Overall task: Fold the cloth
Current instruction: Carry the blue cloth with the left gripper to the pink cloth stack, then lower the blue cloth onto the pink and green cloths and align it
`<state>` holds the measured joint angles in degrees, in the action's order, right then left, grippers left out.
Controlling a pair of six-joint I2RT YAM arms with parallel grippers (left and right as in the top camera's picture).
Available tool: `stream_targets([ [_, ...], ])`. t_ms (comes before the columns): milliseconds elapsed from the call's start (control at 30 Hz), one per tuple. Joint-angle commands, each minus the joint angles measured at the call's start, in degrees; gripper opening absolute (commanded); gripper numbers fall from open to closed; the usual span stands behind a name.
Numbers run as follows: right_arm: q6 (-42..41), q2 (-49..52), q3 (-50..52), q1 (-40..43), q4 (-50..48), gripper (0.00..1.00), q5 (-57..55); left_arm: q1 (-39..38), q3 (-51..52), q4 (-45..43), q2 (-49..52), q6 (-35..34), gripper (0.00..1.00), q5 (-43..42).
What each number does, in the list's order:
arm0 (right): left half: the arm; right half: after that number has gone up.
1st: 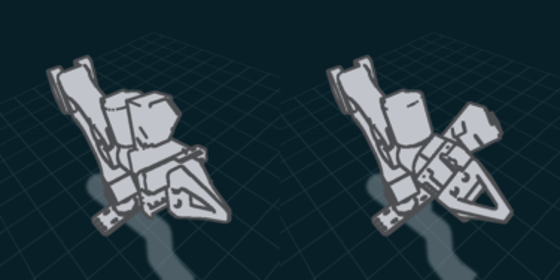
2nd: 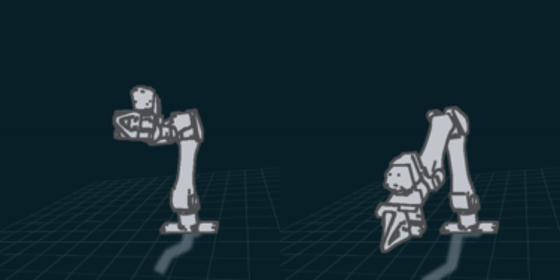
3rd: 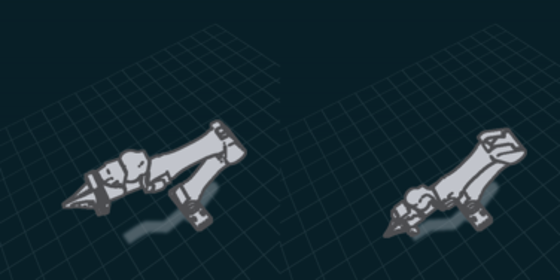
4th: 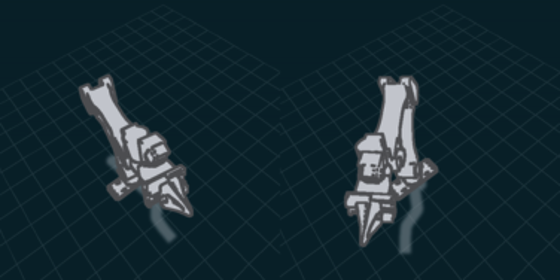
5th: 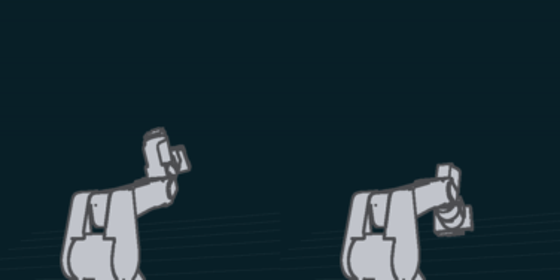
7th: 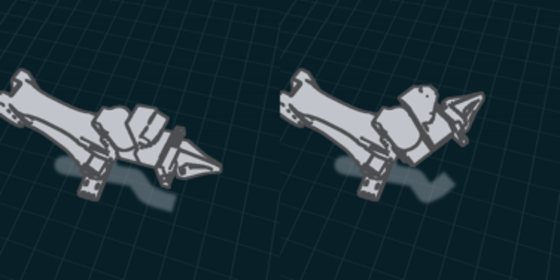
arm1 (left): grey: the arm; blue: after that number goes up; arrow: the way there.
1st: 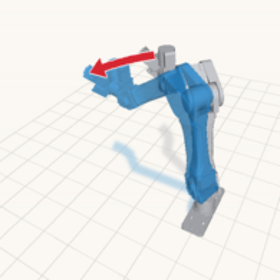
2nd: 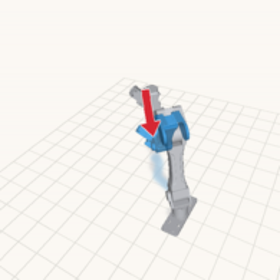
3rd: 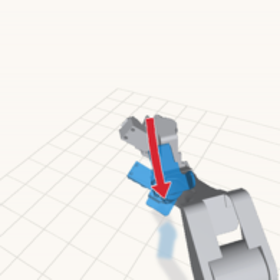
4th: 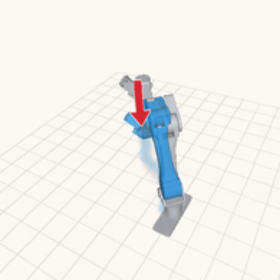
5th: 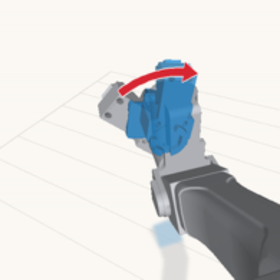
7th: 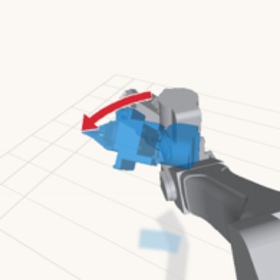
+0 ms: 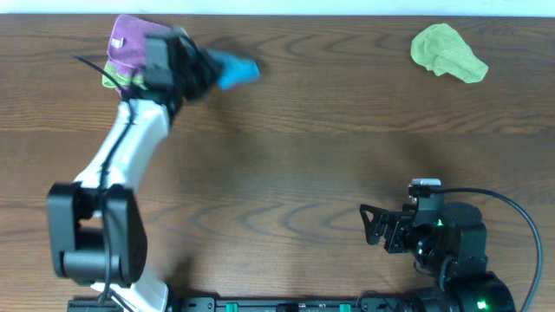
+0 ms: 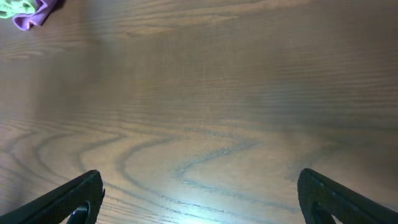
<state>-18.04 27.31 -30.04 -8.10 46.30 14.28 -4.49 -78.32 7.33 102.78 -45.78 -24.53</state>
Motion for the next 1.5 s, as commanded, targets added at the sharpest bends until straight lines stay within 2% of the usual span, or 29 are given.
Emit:
stream_targets([
  [0, -0.79, -0.31, 0.15, 0.31, 0.04, 0.99, -0.37, 1.64, -6.29, 1.9, -0.13, 3.34, 0.06, 11.1],
  [100, -0.79, -0.31, 0.15, 0.31, 0.07, 0.99, -0.37, 2.67, -10.21, 1.64, 1.27, 4.0, 0.06, 19.06],
  [200, -0.79, -0.31, 0.15, 0.31, 0.04, 0.99, -0.37, 3.91, -11.21, -2.12, 3.26, 4.68, 0.06, 23.08],
  [567, -0.79, -0.31, 0.15, 0.31, 0.04, 0.99, -0.37, 10.51, -11.8, -16.46, 13.4, 4.52, 0.06, 23.08],
  [800, -0.79, -0.31, 0.15, 0.31, 0.07, 0.99, -0.39, 11.39, -12.04, -20.96, 15.96, 4.44, 0.06, 22.08],
  [1200, -0.79, -0.31, 0.15, 0.31, 0.04, 0.99, -0.37, 11.58, -15.19, -20.48, 21.27, 5.81, 0.06, 19.71],
  [1467, -0.79, -0.31, 0.15, 0.31, 0.04, 0.99, -0.37, 12.15, -15.19, -16.09, 22.58, 11.23, 0.06, 19.17],
])
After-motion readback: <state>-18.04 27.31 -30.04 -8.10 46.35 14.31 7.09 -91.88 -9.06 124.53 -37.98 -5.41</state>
